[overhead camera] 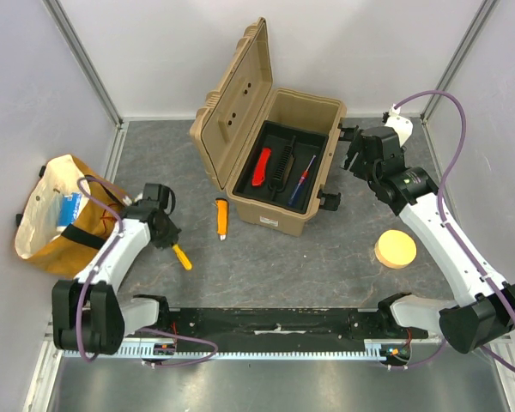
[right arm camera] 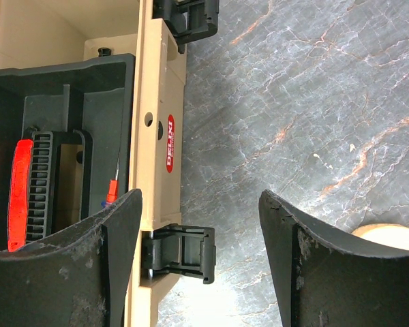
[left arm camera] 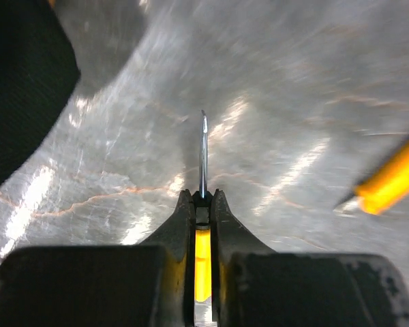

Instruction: Pack the tool kit

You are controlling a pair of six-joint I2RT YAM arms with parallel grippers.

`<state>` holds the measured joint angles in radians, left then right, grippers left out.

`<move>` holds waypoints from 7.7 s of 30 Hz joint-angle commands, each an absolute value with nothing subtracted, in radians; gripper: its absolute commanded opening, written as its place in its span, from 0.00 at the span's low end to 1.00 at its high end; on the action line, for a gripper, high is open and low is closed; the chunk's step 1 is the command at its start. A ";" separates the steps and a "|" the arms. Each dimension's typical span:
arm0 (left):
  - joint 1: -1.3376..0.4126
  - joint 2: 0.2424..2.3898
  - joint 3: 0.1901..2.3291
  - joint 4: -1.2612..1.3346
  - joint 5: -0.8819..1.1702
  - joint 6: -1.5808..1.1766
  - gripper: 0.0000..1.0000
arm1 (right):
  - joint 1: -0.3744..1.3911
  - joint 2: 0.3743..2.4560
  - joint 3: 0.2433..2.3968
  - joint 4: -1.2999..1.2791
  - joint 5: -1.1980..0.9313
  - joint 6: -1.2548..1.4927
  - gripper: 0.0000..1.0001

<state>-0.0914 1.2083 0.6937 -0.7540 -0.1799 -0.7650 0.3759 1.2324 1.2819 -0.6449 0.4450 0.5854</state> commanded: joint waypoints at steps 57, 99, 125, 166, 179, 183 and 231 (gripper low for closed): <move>-0.773 2.046 2.232 -0.796 0.055 -0.172 0.02 | 0.368 1.160 1.244 -0.618 0.457 0.609 0.76; -0.792 1.758 2.149 -0.848 -0.149 -0.064 0.46 | 0.364 1.187 1.266 -0.623 0.437 0.592 0.76; -0.147 1.581 1.935 -0.985 -0.192 -0.434 0.56 | 0.362 1.180 1.235 -0.609 0.394 0.606 0.76; -0.325 1.865 1.184 -0.577 0.173 -0.449 0.55 | 0.356 1.158 1.218 -0.609 0.405 0.601 0.77; -0.333 1.859 1.172 -0.606 -0.033 -0.466 0.19 | 0.351 1.155 1.218 -0.611 0.406 0.597 0.77; -0.328 1.824 1.195 -0.652 -0.130 -0.459 0.05 | 0.353 1.154 1.216 -0.609 0.408 0.600 0.77; -0.379 1.210 1.713 -0.486 0.645 -0.359 0.02 | 0.351 1.157 1.220 -0.606 0.407 0.597 0.77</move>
